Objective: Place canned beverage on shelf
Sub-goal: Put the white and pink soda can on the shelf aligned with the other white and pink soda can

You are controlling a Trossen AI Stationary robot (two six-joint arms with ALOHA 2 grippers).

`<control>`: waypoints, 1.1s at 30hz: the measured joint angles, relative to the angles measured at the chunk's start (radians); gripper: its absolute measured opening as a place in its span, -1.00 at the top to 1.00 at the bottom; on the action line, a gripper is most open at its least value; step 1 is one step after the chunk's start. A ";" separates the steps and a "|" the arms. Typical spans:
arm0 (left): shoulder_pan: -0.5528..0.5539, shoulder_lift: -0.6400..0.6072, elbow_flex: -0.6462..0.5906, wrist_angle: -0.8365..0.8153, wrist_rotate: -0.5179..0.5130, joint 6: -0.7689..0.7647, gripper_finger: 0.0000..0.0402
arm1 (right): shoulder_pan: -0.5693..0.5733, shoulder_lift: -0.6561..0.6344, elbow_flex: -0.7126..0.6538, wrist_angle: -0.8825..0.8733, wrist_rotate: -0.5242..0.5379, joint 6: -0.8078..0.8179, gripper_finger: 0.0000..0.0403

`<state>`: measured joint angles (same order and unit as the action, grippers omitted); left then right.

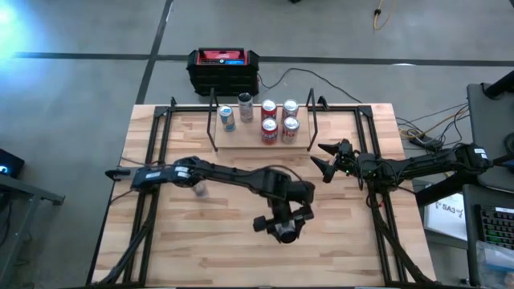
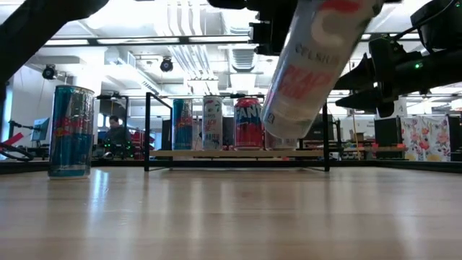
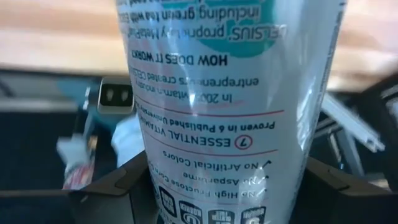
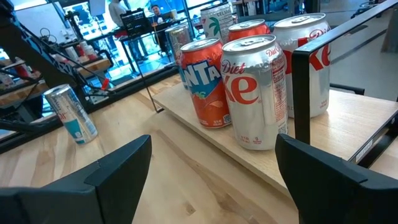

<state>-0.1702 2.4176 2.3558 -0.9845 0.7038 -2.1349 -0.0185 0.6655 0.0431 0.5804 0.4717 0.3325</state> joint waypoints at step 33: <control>0.165 -0.002 -0.009 -0.218 0.278 0.370 -0.62 | 0.000 0.000 0.000 0.000 0.000 0.000 -0.62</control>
<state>-0.0055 2.4159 2.3466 -1.2022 0.9818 -1.7646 -0.0185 0.6655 0.0429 0.5807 0.4721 0.3325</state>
